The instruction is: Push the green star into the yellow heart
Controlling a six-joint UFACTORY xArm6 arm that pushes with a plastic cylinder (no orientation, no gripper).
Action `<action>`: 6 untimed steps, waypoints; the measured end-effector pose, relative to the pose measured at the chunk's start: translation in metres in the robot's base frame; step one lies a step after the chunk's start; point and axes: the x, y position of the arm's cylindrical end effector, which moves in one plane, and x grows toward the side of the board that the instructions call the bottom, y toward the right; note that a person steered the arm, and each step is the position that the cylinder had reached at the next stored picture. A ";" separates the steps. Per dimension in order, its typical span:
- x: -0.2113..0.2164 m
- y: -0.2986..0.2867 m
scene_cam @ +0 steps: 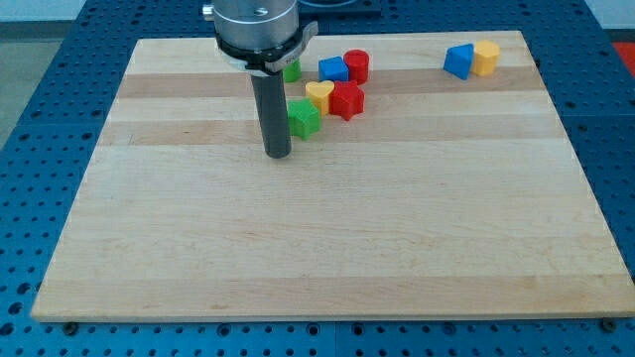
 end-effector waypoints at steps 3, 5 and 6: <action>-0.065 0.024; -0.074 0.028; -0.082 0.029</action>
